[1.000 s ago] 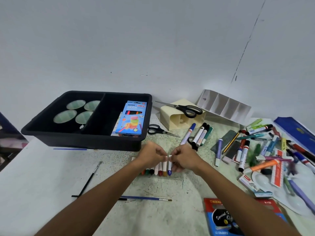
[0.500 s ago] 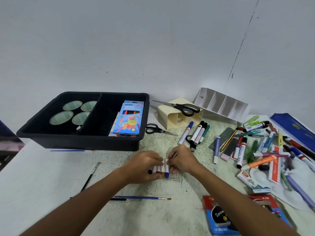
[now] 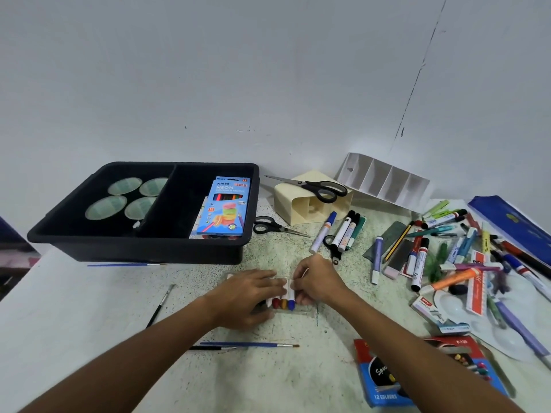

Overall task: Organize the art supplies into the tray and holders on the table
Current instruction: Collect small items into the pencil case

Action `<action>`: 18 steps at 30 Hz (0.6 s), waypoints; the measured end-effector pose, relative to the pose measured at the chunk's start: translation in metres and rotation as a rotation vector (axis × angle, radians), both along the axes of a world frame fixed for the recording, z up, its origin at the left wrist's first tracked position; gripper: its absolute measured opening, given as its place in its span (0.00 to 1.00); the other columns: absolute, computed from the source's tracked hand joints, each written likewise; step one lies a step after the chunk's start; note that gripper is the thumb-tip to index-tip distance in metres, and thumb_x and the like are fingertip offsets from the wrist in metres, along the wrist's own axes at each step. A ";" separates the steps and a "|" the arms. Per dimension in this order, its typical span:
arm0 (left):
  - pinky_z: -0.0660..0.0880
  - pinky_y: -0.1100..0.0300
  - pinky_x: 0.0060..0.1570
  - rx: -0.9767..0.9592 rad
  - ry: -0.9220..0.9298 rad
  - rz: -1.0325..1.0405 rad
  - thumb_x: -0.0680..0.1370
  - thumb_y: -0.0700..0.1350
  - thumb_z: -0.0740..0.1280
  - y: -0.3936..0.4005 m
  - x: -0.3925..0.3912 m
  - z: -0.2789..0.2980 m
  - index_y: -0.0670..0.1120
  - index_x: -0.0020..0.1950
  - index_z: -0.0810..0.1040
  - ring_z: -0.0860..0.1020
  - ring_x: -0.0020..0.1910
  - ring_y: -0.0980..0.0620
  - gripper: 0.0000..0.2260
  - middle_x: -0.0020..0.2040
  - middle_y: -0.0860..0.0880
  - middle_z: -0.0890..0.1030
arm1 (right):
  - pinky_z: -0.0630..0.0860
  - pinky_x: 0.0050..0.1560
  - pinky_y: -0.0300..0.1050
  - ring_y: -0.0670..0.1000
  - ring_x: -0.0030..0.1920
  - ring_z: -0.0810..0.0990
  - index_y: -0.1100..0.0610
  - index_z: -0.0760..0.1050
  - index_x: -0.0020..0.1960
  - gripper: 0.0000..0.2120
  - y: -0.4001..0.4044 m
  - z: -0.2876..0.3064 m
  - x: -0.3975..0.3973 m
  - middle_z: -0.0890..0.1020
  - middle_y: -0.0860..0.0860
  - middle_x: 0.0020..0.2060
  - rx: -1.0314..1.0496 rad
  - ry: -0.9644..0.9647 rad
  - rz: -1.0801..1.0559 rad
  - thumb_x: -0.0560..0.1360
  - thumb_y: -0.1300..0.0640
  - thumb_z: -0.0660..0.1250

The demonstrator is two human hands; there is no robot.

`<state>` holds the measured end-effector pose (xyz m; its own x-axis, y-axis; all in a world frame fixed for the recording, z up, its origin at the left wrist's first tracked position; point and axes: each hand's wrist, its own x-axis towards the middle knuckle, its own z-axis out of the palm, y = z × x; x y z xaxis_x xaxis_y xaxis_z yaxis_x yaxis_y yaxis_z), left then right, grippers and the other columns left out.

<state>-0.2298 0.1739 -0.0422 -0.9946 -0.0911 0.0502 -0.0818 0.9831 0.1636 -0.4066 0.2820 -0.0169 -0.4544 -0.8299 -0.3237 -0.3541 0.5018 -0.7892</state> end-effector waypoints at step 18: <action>0.71 0.56 0.59 0.189 0.140 -0.025 0.77 0.51 0.68 0.044 -0.135 0.032 0.48 0.61 0.80 0.75 0.58 0.53 0.14 0.56 0.50 0.81 | 0.73 0.43 0.40 0.46 0.39 0.78 0.59 0.81 0.46 0.05 0.087 0.028 -0.097 0.81 0.51 0.40 -0.099 0.399 -0.069 0.74 0.66 0.68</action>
<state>-0.3652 0.2179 -0.0098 -0.9812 -0.0872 0.1722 -0.0211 0.9352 0.3535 -0.5034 0.3688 0.0110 -0.5834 -0.8116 -0.0312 -0.6102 0.4633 -0.6426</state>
